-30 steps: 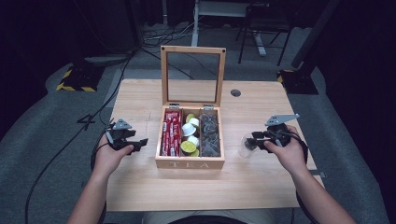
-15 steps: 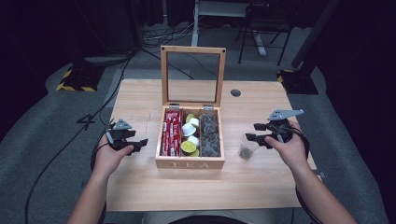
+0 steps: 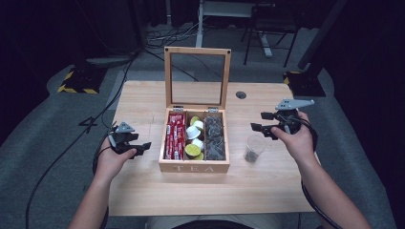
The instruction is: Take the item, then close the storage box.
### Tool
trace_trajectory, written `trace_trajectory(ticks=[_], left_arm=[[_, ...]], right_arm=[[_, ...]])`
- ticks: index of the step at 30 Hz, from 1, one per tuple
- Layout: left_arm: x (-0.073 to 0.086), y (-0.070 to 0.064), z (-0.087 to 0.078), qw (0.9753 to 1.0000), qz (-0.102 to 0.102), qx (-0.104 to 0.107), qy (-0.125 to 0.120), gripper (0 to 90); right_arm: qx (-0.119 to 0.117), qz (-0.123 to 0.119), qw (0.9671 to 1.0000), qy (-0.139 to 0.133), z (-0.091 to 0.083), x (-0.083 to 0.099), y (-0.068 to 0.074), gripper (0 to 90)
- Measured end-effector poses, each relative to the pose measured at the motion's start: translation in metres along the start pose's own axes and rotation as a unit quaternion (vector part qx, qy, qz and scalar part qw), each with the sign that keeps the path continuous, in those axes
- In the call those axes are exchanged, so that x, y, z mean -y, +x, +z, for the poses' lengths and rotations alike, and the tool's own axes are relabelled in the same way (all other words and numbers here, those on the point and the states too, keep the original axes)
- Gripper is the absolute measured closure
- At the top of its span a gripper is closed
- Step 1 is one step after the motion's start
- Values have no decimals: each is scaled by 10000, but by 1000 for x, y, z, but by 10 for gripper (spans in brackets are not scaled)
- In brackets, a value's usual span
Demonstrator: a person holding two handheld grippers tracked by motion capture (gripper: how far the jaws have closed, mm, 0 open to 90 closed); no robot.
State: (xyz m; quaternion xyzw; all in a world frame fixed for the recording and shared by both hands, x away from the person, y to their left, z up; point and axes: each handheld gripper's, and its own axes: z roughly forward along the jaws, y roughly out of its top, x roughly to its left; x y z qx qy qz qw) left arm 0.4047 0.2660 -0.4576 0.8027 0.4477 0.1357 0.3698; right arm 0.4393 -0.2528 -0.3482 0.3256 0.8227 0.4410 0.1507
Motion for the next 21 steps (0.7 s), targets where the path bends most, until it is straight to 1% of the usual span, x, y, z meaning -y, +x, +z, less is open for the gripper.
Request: trace_trajectory(ticks=[3,5,7,11,14,17,18,21], left_arm=[[1,2,-3,10000,-42,-32,-21,312],[1,3,-5,9999,-71,-66,-78,312],[1,2,-6,9999,-76,-51,-83,313],[3,2,-7,9999,-63,-65,-51,313],[5,1,-6,9999,-104,-63,-30,313],[9,-4,-3,10000,-65,-5,30,311],[10,-5,-2,10000,-24,12,67,309],[15,-8,0,9999,30,48,146,301]], right_arm=[[-16,-18,10000,-77,3,-11,-1,334],[4,-49,9999,-142,6,-20,-2,314],[15,-103,9997,-214,10,-29,-3,291],[-36,-95,9997,-223,21,-44,-6,289],[-63,-103,9996,-239,30,-54,-9,289],[-92,-146,9994,-293,39,-65,-15,293],[-114,-179,9993,-312,43,-70,-19,299],[-196,-81,9989,-424,52,-80,-29,294]])
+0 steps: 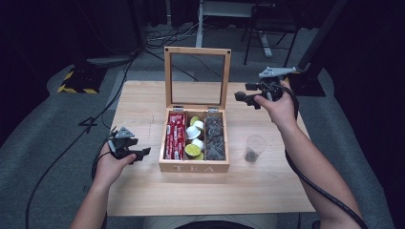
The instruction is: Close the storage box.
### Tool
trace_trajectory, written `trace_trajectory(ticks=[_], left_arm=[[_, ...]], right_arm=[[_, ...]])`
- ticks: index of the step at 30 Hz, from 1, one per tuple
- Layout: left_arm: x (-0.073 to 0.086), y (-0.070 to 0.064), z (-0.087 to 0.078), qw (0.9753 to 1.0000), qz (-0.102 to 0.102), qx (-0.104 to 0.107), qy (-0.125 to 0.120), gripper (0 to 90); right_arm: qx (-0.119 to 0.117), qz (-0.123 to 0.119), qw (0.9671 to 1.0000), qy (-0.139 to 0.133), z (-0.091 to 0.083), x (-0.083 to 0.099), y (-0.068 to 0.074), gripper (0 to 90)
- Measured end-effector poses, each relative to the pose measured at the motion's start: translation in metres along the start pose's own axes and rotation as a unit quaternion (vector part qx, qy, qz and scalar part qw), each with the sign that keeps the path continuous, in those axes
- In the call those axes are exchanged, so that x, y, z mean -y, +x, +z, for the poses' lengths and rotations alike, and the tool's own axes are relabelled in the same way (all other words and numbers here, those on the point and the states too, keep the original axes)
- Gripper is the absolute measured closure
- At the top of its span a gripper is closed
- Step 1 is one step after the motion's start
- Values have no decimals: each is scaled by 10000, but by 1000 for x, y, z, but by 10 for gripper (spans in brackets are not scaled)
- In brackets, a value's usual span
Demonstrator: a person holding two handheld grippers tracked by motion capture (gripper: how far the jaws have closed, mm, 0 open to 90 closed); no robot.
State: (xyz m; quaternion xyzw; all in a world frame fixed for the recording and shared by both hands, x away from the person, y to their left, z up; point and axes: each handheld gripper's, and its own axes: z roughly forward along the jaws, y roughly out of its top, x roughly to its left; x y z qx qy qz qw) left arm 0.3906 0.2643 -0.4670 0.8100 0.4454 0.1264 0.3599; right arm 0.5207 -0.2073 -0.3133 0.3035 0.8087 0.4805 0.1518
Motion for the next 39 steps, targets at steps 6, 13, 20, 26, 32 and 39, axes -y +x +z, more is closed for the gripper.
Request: trace_trajectory(ticks=[6,13,20,26,32,39], left_arm=[[12,-3,2,9999,-46,-36,97,291],[21,-7,7,9998,-95,-36,197,279],[26,-7,14,9995,-67,-69,300,270],[26,-5,16,9996,-15,-79,261,253],[26,-4,18,9998,20,-61,192,236],[25,-4,18,9998,52,-51,209,236]], right_arm=[[251,220,9994,-107,20,-15,-21,352],[203,236,9995,8,45,-30,-34,430],[374,254,9989,108,74,-35,-40,396],[442,384,9983,42,87,-39,-47,395],[347,362,9987,-32,93,-43,-47,418],[424,303,9986,-8,92,-54,-43,434]])
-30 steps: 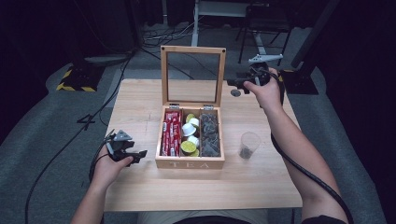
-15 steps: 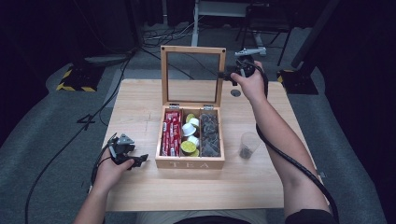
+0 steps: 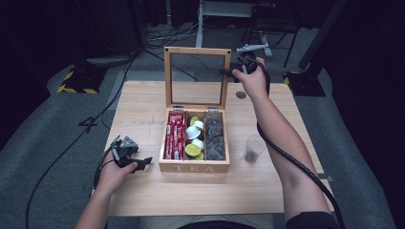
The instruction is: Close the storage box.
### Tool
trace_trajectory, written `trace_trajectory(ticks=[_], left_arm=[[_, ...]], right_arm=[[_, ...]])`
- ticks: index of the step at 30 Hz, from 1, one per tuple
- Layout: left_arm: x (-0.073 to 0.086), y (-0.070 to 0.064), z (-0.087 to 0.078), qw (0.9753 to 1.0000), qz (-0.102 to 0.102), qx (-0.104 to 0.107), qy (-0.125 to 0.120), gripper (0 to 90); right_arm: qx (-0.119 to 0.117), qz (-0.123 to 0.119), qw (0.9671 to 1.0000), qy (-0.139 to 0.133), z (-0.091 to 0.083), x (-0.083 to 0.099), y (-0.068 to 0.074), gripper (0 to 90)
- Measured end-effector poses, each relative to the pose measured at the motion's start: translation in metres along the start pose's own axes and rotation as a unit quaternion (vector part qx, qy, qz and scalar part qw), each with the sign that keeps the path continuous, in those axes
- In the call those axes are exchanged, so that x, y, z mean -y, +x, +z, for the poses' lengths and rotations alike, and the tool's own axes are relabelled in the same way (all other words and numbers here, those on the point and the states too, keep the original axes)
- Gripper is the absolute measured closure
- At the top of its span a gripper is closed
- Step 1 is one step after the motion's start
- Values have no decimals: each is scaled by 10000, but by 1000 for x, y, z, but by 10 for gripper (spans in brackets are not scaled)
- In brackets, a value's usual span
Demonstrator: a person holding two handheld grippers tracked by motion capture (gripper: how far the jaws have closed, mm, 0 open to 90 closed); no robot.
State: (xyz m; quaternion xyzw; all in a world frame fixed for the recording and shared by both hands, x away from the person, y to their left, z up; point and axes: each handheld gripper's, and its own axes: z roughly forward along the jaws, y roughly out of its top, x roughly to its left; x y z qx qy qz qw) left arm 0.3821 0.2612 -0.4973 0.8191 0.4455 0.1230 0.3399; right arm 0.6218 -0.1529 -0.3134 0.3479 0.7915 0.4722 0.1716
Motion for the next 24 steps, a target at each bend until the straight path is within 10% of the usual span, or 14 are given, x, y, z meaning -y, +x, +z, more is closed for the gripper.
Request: trace_trajectory(ticks=[24], left_arm=[[-3,-1,1,10000,-13,13,83,236]], right_arm=[[-332,-460,9984,30,-60,-5,29,566]])
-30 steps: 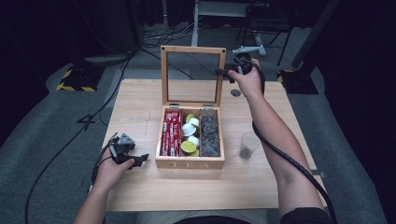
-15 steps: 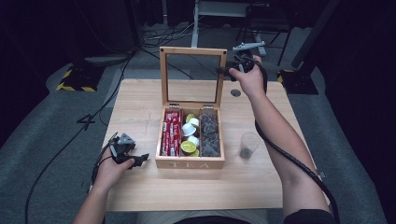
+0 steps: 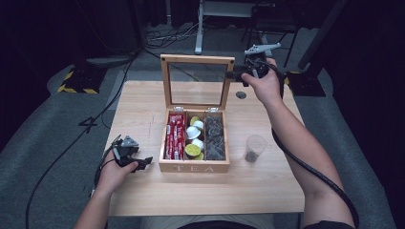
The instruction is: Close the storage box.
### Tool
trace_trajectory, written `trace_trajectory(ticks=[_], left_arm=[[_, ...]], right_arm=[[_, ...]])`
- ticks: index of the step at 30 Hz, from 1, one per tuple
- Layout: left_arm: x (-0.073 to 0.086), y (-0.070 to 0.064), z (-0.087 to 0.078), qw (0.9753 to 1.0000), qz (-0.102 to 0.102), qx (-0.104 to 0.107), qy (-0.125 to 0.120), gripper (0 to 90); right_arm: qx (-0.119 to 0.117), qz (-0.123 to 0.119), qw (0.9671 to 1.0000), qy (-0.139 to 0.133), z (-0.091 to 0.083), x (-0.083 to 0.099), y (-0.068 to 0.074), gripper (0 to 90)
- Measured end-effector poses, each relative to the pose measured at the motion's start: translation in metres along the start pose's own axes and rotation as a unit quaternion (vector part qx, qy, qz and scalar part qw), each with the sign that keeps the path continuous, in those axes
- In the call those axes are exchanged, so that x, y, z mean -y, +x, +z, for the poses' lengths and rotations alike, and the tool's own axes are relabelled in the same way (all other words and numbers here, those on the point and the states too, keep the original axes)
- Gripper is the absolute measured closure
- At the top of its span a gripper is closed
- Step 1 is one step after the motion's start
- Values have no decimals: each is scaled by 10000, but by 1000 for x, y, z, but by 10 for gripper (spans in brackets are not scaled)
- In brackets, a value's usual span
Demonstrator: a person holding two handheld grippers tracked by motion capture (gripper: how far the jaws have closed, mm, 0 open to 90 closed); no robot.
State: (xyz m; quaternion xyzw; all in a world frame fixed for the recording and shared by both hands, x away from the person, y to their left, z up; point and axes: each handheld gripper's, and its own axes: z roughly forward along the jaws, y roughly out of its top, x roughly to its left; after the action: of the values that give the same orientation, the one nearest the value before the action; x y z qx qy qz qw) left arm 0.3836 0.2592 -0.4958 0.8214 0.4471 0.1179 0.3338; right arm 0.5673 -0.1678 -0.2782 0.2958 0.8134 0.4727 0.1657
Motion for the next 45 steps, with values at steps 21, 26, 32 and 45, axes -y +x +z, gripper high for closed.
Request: trace_trajectory(ticks=[21,26,32,45], left_arm=[[0,0,0,10000,-40,36,-25,238],[0,0,0,10000,-42,46,-33,238],[0,-1,0,10000,-41,44,-21,226],[0,-1,1,10000,-57,43,-47,222]], right_arm=[[-190,-417,9988,182,-42,19,49,628],[-220,-502,9983,217,-48,30,61,612],[-288,-587,9976,230,-54,47,74,594],[-317,-766,9961,306,-59,85,100,534]])
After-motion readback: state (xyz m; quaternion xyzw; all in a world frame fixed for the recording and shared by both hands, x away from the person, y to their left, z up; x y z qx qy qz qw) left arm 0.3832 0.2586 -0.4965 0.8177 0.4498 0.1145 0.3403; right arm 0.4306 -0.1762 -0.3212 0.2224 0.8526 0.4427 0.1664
